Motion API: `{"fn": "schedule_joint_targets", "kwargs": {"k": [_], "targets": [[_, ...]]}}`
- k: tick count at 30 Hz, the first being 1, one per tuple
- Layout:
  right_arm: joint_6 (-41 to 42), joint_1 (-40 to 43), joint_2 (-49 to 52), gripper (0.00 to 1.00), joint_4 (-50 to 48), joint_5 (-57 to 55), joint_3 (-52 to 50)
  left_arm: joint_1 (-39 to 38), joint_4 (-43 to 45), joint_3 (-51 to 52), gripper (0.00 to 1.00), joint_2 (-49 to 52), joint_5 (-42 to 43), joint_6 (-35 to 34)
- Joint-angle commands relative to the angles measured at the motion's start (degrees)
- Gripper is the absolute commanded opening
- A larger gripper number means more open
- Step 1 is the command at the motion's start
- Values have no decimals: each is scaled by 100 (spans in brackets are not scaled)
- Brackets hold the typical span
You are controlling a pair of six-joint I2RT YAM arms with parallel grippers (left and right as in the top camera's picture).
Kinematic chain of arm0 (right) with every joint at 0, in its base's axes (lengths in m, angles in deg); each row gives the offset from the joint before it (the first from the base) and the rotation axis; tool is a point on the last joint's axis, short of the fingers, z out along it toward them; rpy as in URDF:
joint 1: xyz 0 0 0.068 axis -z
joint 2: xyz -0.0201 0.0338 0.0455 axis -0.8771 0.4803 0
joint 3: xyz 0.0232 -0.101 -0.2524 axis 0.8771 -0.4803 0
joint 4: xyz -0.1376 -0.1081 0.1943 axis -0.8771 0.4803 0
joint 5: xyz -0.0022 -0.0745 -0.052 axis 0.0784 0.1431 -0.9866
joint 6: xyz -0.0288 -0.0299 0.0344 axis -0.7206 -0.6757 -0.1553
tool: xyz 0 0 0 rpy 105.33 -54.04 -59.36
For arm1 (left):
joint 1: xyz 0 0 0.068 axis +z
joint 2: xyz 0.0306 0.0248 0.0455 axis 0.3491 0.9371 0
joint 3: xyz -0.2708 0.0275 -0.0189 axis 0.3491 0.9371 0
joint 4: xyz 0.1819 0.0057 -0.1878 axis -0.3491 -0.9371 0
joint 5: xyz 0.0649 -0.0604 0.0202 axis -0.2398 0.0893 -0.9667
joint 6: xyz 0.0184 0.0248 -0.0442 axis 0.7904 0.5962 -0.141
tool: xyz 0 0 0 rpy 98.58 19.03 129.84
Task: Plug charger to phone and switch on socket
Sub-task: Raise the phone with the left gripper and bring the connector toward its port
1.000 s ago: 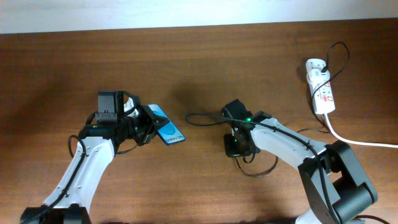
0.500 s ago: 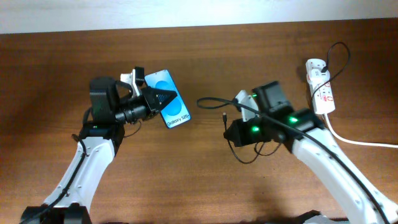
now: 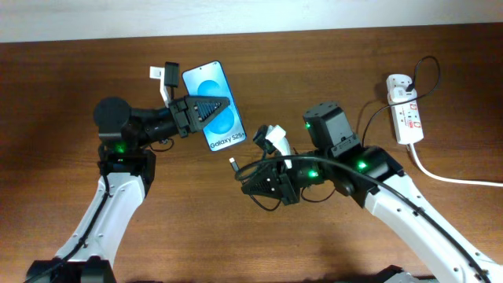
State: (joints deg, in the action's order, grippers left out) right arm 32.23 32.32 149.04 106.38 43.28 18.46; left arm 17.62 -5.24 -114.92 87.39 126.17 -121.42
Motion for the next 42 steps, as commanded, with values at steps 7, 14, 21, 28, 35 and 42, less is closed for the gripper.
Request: {"fn": "schedule_joint_targets", "kwargs": {"k": [7,14,21,28,35,42], "targets": [[-125,-22,404,4,-337,251,66,9,59,-92,0,-2,216,-1364],[-122,-20,404,4,-356,271,66,9,59,-92,0,-2,247,-1364],[-57,-15,400,4,-264,483,66,9,59,-92,0,-2,201,-1364],[223,433,400,4,-138,538,68,9,59,-92,0,-2,199,-1364],[221,162,400,4,-142,778,66,9,59,-92,0,-2,-39,-1364],[219,160,400,4,-345,693,66,9,57,-90,0,-2,68,-1357]]}}
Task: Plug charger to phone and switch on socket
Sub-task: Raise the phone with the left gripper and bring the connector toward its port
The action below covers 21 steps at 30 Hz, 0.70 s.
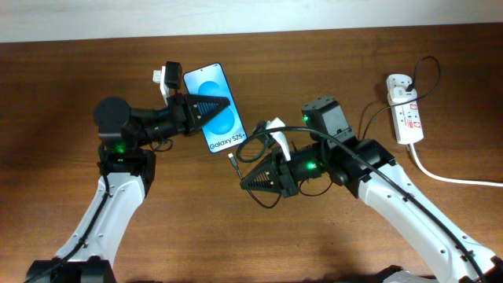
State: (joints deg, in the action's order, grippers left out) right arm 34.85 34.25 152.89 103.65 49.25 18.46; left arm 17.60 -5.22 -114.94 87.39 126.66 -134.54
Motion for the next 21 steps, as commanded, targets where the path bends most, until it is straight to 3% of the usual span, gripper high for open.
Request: {"fn": "schedule_joint_targets", "kwargs": {"k": [1,21], "targets": [[-44,-33,15,4,-85,96,66,11,55,-87,0,-2,28,-46],[-35,-33,15,4,-166,-186,66,11,55,-87,0,-2,219,-52]]}}
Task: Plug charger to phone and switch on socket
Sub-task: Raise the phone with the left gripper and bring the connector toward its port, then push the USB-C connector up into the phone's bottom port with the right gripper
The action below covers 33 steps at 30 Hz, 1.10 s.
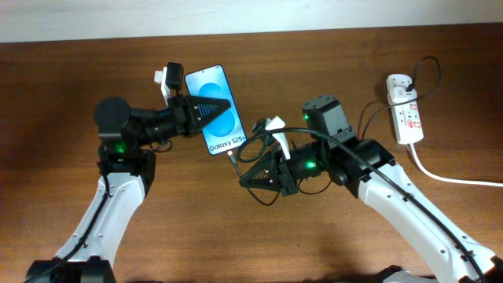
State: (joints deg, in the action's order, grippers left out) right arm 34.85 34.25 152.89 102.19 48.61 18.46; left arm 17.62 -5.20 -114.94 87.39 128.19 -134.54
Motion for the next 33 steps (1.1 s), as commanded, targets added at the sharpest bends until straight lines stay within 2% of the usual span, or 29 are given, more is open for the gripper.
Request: {"fn": "schedule_joint_targets", "kwargs": {"k": [1,7,14,21,26,33], "targets": [[-37,-33,15,4,-20,-120,66,9,50,-87,0,-2,63,-52],[70,-33,15,4,-20,-184,66,9,-597,-87,0,-2,48,-50],[74,-33,15,4,-70,-186,66,9,-592,-87,0,-2,46,70],[592,-33,15,4,-706,-315,66,-31,-590,-87,0,-2,44,227],[590,-33,15,4,-822,-481,66,-221,-590,-87,0,-2,66,452],[588,-33,15,13,-772,-557,66,-229,-570,-87,0,-2,623,651]]}}
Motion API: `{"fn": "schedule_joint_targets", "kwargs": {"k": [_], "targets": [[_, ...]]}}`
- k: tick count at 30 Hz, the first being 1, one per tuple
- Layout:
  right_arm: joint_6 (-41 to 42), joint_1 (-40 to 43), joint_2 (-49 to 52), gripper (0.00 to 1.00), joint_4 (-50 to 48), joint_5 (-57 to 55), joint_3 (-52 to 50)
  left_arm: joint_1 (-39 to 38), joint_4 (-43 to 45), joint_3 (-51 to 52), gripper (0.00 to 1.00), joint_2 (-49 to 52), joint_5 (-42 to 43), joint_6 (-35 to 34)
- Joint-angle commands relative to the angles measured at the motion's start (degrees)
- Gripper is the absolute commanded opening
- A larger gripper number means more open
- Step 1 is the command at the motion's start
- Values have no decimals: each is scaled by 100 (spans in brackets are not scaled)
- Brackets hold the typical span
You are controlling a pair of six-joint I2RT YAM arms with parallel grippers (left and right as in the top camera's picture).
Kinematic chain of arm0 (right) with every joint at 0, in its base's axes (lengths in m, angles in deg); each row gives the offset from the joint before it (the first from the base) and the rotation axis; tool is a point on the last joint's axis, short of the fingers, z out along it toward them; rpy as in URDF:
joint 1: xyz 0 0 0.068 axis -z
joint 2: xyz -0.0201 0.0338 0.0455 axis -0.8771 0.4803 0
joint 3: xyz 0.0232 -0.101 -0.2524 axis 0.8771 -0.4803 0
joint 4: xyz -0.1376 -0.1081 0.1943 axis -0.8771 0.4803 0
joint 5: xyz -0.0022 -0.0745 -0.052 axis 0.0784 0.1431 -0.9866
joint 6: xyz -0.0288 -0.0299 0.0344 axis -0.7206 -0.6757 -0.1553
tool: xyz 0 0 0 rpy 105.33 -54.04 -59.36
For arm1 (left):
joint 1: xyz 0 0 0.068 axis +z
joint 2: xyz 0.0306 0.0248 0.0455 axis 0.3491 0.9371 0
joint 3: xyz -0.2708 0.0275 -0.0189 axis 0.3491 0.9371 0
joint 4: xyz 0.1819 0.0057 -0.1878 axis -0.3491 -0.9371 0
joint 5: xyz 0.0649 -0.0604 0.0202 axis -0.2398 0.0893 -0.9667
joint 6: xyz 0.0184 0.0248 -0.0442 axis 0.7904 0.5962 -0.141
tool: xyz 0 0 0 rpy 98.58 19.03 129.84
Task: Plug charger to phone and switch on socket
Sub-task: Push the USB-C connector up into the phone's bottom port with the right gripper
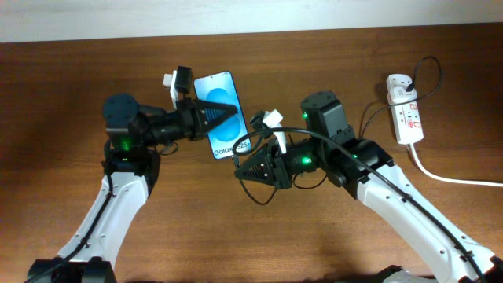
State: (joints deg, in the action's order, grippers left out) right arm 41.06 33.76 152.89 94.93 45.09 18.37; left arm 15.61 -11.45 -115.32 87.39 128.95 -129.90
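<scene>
The phone [220, 110], screen up and reading "Galaxy S25+", lies on the wooden table. My left gripper [228, 108] reaches over its right half, fingers laid on the screen; whether they clamp it does not show. My right gripper [240, 165] is shut on the charger cable's plug [237, 156], whose tip stands right at the phone's lower edge. The black cable [369, 118] runs right to the white socket strip [407, 118], with an adapter [398, 85] plugged in at its top. The strip's switch is too small to read.
A white cable [448, 178] leaves the strip toward the right edge. The table's far edge meets a pale wall behind the phone. Both arm bases stand near the front edge, left and right.
The left arm and the phone have shifted a little to the right. My right gripper has moved up, and the plug tip now meets the phone's lower edge.
My left gripper lay on the phone while the right one held the plug some way below and right of it. The right gripper then stood closer, the plug tip just under the phone's bottom edge. Now phone and plug tip touch.
</scene>
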Motion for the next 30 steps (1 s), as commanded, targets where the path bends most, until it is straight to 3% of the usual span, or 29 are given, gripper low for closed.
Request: {"fn": "schedule_joint_targets", "kwargs": {"k": [1,9,15,23,28,30], "targets": [[-31,15,15,13,-44,-203,74,-28,94,-50,0,-2,544,203],[-31,15,15,13,-87,-205,74,-28,101,-50,0,-2,544,317],[-33,15,15,33,111,-212,74,-28,96,-50,0,-2,256,588],[-52,138,-9,46,240,-413,114,-28,46,-50,0,9,66,1150],[-55,402,-417,57,354,-455,437,-28,-516,-50,0,13,-127,1366],[-52,404,-570,57,354,-918,511,-28,-531,-50,0,13,-127,1362]]}}
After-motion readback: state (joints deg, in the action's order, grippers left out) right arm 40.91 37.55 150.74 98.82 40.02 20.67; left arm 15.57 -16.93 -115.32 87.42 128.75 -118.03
